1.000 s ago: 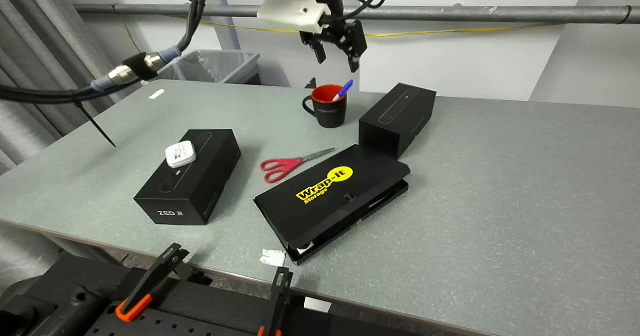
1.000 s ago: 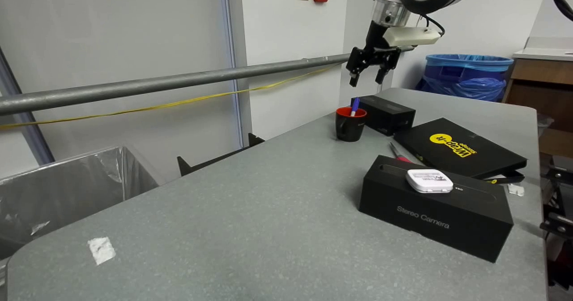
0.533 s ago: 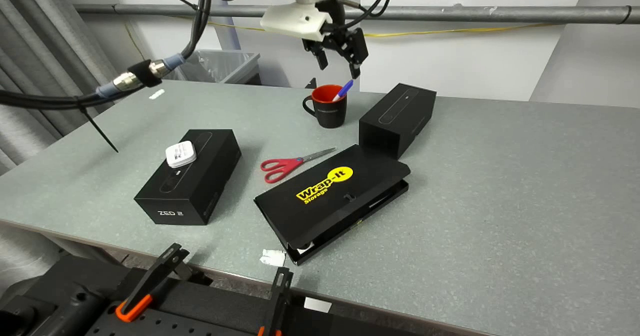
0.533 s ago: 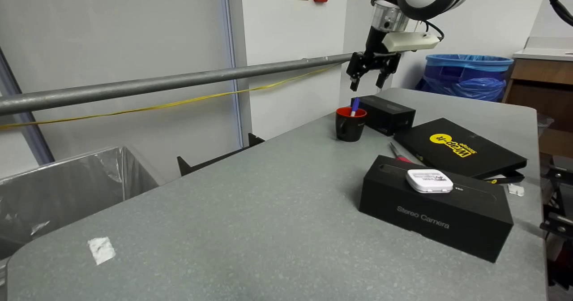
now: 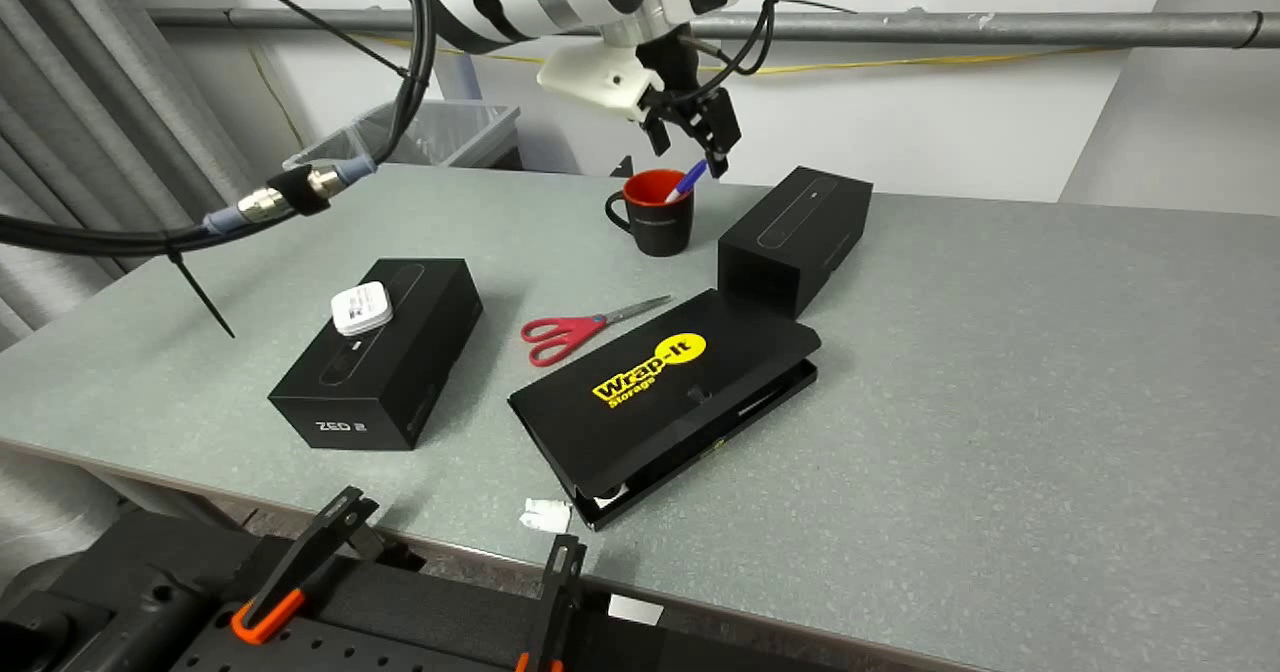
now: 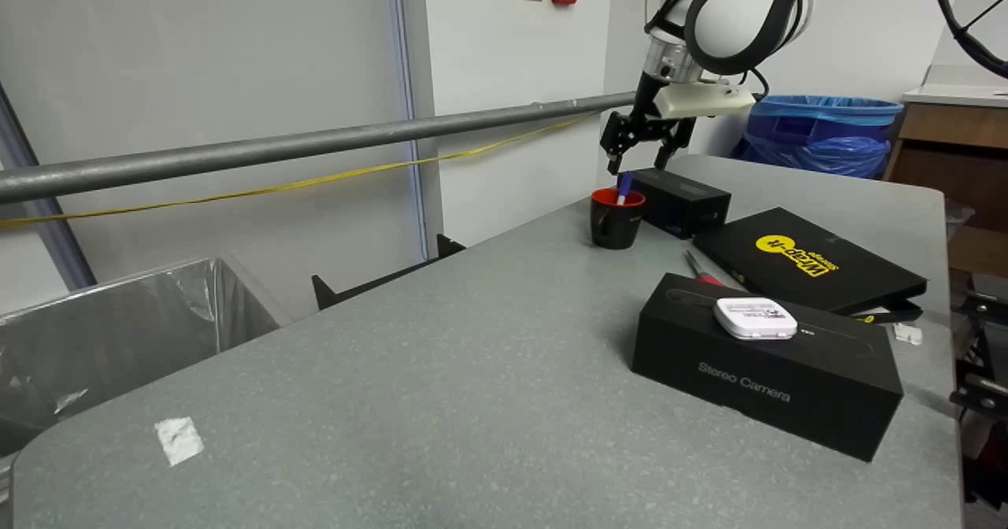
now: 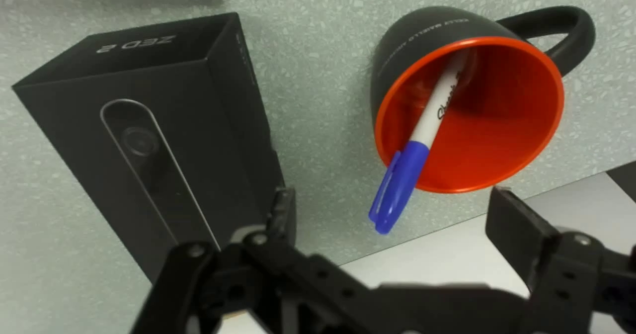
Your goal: Take the pen out of the cup
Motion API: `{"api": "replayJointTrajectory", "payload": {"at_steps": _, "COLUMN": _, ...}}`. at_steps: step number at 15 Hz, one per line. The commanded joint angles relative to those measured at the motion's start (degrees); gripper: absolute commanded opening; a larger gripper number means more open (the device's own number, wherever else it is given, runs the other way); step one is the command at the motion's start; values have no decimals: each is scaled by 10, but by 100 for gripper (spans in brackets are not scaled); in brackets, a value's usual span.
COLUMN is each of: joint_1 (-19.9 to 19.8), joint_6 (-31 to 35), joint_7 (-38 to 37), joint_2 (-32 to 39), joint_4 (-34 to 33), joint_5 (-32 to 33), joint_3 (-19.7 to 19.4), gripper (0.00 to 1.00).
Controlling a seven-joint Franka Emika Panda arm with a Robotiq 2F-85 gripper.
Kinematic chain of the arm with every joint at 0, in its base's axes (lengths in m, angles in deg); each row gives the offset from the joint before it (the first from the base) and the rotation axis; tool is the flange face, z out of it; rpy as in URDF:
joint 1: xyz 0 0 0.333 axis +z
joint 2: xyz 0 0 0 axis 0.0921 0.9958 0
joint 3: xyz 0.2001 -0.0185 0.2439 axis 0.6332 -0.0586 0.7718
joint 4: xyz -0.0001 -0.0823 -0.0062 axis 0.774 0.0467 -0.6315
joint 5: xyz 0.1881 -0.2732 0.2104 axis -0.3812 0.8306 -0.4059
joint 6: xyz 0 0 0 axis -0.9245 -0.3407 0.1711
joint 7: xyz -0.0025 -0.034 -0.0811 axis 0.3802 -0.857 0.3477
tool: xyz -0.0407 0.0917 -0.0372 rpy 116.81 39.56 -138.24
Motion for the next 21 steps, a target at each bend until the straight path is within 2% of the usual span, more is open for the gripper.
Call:
{"api": "replayJointTrajectory", "payload": {"at_steps": 1, "joint_1": 31, "joint_6": 21, "joint_7": -39, "joint_2": 42, "joint_4": -35, "joint_5": -14, "joint_3": -33, "gripper": 100}}
{"api": "replayJointTrajectory", "payload": {"at_steps": 4, "joint_1": 40, "joint_6": 19, "joint_7": -57, "joint_2": 55, "joint_4": -47, "joint_5": -16, "joint_3": -42, "gripper": 99}}
{"api": "replayJointTrajectory", "payload": {"at_steps": 5, "joint_1": 39, "joint_6": 19, "joint_7": -59, "joint_2": 57, "joint_4": -50, "joint_5": -19, "joint_3": -40, "gripper": 75}}
{"api": "replayJointTrajectory", "payload": {"at_steps": 6, "joint_1": 40, "joint_6": 19, "joint_7": -63, "joint_2": 58, "joint_4": -52, "joint_5": -20, "joint_3": -42, "gripper": 73}}
{"api": "replayJointTrajectory", "payload": {"at_steps": 7, "joint_1": 39, "joint_6": 13, "joint_7": -66, "joint_2": 60, "joint_4": -55, "joint_5": -22, "joint_3": -41, "gripper": 67}}
{"api": "replayJointTrajectory", "payload": {"at_steps": 15, "joint_1": 35, "joint_6": 3, "joint_7": -75, "joint_2": 63, "joint_4": -65, "joint_5": -43, "joint_3": -41, "gripper": 3}}
{"api": "replayJointTrajectory", "payload": {"at_steps": 16, "joint_1": 33, "joint_6": 6, "joint_7": -75, "joint_2": 61, "joint_4": -64, "joint_5": -46, "joint_3": -40, "gripper": 0}}
{"api": "replayJointTrajectory", "payload": {"at_steps": 21, "joint_1": 21, "joint_6": 24, "joint_7": -53, "joint_2": 8, "joint_4": -32, "joint_5": -52, "joint_3": -33, "gripper": 4}}
